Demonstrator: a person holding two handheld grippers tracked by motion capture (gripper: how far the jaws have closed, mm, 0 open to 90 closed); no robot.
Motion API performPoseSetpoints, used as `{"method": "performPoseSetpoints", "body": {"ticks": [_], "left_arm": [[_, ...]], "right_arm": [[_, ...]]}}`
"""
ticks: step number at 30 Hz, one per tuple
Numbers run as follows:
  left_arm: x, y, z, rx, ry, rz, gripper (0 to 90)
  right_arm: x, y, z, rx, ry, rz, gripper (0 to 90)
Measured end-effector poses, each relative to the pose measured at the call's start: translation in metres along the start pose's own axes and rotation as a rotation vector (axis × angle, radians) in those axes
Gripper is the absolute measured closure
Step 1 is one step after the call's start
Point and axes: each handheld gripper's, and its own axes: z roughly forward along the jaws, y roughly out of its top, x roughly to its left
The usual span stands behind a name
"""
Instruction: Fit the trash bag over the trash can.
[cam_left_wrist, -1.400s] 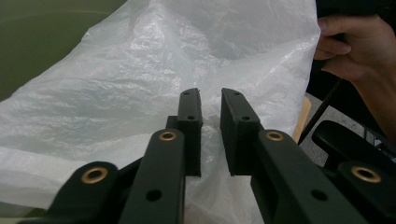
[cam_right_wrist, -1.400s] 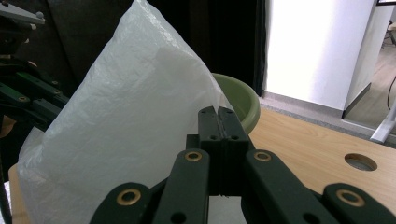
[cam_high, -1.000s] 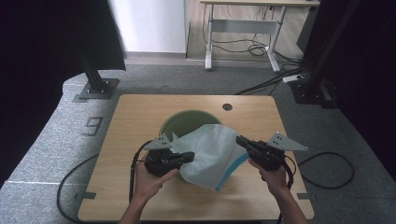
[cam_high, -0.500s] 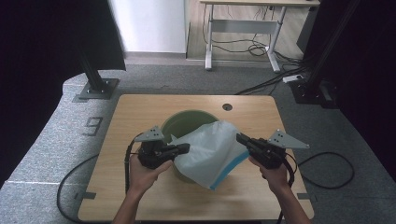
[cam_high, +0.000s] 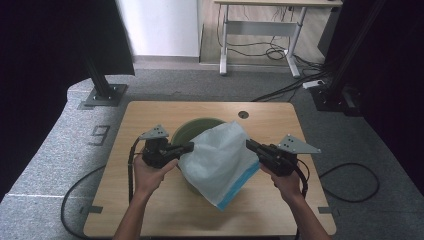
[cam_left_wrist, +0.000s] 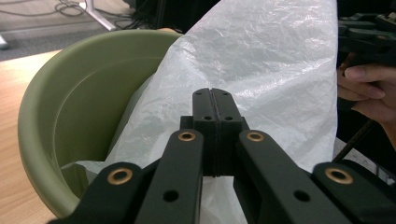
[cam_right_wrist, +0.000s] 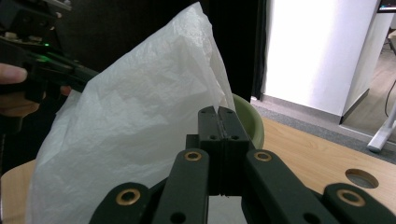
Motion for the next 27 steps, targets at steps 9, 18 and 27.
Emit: {"method": "performPoseSetpoints", "body": {"ticks": [9, 18, 27], "left_arm": [[-0.019, -0.008, -0.001, -0.022, 0.097, 0.048, 48.7], [-0.049, -0.01, 0.014, 0.023, 0.12, 0.122, 32.4], [-0.053, -0.01, 0.033, 0.112, 0.116, 0.14, 54.7]], "right_arm": [[0.001, -0.002, 0.005, 0.005, -0.02, -0.005, 88.2], [0.004, -0.005, 0.007, 0.016, -0.029, -0.002, 88.2], [0.004, -0.006, 0.005, 0.014, -0.02, 0.006, 88.0]]}}
